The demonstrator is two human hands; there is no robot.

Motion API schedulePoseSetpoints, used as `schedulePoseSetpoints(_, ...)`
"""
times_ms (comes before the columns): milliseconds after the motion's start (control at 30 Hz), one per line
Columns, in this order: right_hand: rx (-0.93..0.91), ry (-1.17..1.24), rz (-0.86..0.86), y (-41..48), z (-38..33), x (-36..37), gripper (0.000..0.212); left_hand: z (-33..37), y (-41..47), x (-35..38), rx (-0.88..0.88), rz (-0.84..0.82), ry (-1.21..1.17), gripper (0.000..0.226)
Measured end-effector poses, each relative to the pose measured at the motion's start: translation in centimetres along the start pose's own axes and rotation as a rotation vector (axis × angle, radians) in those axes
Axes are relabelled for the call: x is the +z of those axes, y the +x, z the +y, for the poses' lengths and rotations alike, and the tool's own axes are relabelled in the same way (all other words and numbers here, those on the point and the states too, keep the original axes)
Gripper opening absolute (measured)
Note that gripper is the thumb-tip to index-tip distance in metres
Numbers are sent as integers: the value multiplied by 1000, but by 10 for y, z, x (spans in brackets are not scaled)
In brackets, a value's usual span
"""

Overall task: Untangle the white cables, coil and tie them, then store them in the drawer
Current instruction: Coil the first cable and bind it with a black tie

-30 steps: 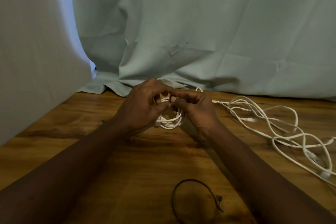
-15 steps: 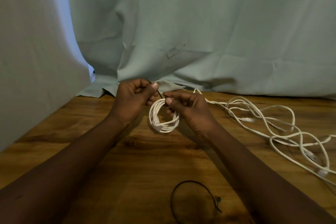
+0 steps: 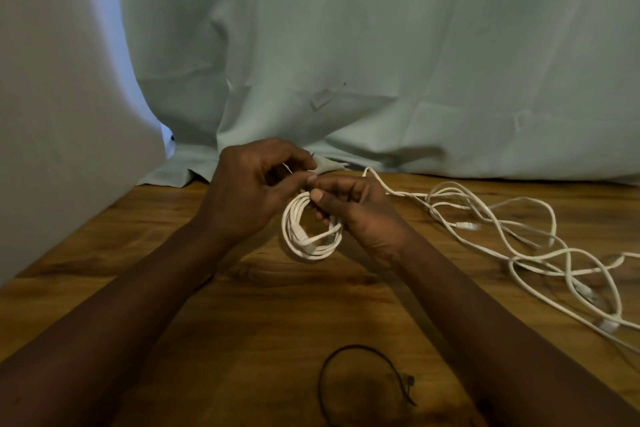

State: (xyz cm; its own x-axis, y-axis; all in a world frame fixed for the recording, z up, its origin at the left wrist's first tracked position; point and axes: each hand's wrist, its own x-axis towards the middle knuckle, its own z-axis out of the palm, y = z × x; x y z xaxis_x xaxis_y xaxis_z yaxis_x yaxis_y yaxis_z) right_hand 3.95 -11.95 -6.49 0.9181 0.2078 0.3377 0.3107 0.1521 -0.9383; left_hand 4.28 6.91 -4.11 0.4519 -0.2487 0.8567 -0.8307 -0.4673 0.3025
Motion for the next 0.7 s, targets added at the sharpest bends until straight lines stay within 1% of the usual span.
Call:
schedulePoseSetpoints(33,3,-4,4,0,0,0,21,-1,1,-2,21,-22,30,15)
schedulePoseSetpoints(100,18,17,25,0,-1,-1,23,-2,2,-6,2,-40,19,17)
schedulePoseSetpoints(167,48,78,47,-1,-3,-1,23,-3,3,-10,-9,-78,11,15)
schedulePoseSetpoints(300,91,115,84,-1,-8,-2,20,-8,6,-17,53,-195,108,14)
schedulePoseSetpoints(400,95,107,92,-1,-10,-1,20,-7,9,-21,77,-228,99,16)
schedulePoseSetpoints(567,57,-13,134,-2,-10,3,17,-9,6,-17,79,-267,130,13)
schedulePoseSetpoints(700,141,24,175,-1,-7,8,15,-10,0,-13,51,-265,190,16)
